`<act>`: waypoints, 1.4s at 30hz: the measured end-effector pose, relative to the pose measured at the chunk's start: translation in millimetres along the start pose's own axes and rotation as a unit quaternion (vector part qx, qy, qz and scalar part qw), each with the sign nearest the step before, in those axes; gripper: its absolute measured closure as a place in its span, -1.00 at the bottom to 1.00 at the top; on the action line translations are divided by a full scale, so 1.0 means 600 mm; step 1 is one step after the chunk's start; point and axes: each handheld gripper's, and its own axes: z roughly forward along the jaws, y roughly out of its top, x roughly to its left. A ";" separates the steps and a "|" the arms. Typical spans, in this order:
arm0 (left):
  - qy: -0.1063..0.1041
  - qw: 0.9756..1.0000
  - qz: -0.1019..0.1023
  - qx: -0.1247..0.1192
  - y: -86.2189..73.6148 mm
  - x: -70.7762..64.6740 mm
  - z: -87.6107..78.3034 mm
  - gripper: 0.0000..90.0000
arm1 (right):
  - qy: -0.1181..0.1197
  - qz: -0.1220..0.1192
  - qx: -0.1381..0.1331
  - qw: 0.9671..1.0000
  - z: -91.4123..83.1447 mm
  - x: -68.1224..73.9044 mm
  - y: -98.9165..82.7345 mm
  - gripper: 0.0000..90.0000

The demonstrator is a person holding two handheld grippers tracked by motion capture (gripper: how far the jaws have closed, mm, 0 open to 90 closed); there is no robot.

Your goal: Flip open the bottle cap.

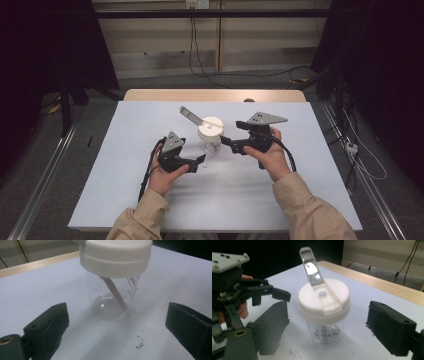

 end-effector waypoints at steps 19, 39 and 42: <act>0.000 1.000 -0.010 0.007 -0.031 0.020 -0.061 -0.88 | -0.037 -0.006 0.008 0.999 -0.097 -0.020 -0.102 -0.65; 0.009 1.000 -0.016 0.011 -0.070 0.039 -0.129 -0.88 | -0.054 0.009 0.016 0.998 -0.154 -0.030 -0.161 -0.64; 0.011 1.000 -0.017 0.013 -0.077 0.043 -0.137 -0.88 | -0.056 0.010 0.015 0.998 -0.162 -0.031 -0.166 -0.64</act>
